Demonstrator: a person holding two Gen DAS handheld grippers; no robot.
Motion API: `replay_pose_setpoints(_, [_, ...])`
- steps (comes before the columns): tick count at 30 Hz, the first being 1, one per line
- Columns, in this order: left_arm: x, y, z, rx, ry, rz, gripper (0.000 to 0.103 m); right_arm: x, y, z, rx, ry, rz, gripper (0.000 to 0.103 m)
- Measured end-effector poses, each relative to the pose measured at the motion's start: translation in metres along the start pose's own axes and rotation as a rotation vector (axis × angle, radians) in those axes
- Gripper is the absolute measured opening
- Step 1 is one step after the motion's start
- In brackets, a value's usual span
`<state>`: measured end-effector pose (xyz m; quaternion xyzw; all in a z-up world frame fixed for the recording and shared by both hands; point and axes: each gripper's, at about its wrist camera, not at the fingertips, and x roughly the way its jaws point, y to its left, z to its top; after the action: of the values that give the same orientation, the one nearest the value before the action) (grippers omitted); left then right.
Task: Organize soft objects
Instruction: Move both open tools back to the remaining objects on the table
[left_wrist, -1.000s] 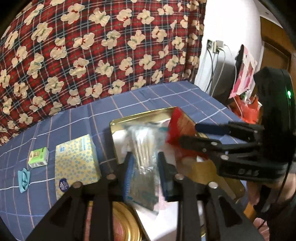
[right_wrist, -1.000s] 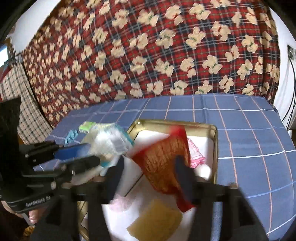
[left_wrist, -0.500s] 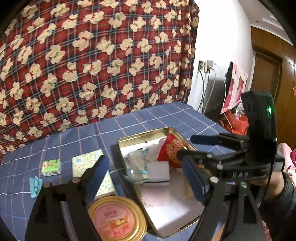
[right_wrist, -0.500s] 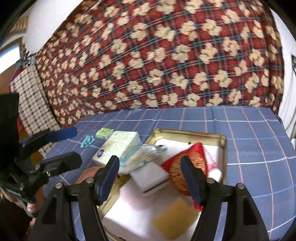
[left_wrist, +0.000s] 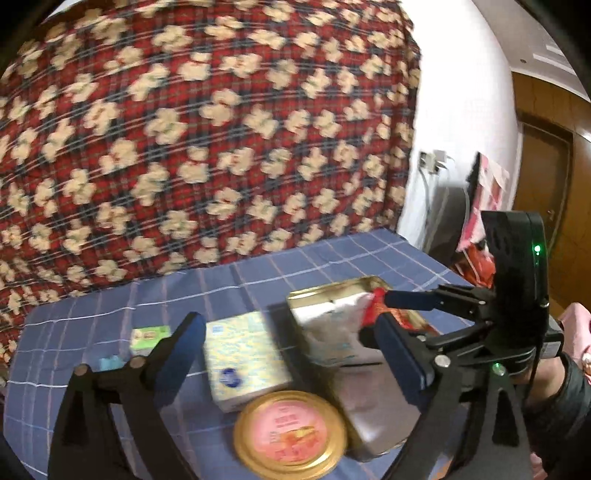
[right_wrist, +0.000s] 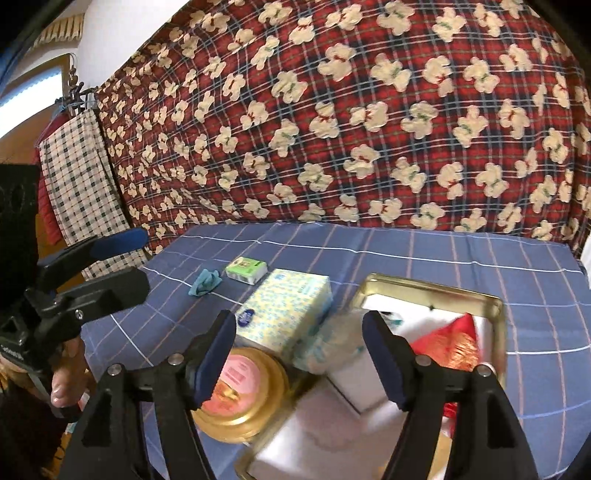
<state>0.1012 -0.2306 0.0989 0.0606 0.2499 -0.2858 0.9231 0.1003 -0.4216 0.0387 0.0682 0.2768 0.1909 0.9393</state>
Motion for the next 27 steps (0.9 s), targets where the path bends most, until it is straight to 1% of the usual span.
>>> replay_pose_setpoints(3, [-0.003, 0.031, -0.008, -0.021, -0.004, 0.055, 0.096, 0.019, 0.011, 0.008, -0.001, 0.018, 0.015, 0.075])
replay_pose_setpoints(5, [-0.002, 0.061, -0.016, -0.045, 0.007, 0.118, 0.096, 0.034, 0.017, 0.016, 0.002, 0.034, 0.027, 0.075])
replay_pose_setpoints(11, [0.008, 0.153, -0.045, -0.177, 0.049, 0.285, 0.096, 0.082, 0.049, 0.037, -0.010, 0.092, 0.048, 0.075])
replay_pose_setpoints(15, [0.015, 0.190, -0.064, -0.267, 0.057, 0.327, 0.096, 0.111, 0.080, 0.045, -0.022, 0.123, 0.023, 0.075])
replay_pose_setpoints(18, [0.032, 0.201, -0.074, -0.285, 0.075, 0.350, 0.096, 0.135, 0.102, 0.050, -0.047, 0.142, 0.004, 0.075])
replay_pose_setpoints(22, [0.072, 0.211, -0.083, -0.274, 0.160, 0.370, 0.093, 0.168, 0.116, 0.057, -0.007, 0.188, 0.002, 0.075])
replay_pose_setpoints(24, [0.083, 0.221, -0.088, -0.285, 0.188, 0.378, 0.090, 0.180, 0.123, 0.060, -0.024, 0.199, -0.025, 0.075])
replay_pose_setpoints(27, [0.101, 0.235, -0.093, -0.290, 0.236, 0.383, 0.088, 0.195, 0.124, 0.065, -0.013, 0.218, -0.029, 0.075])
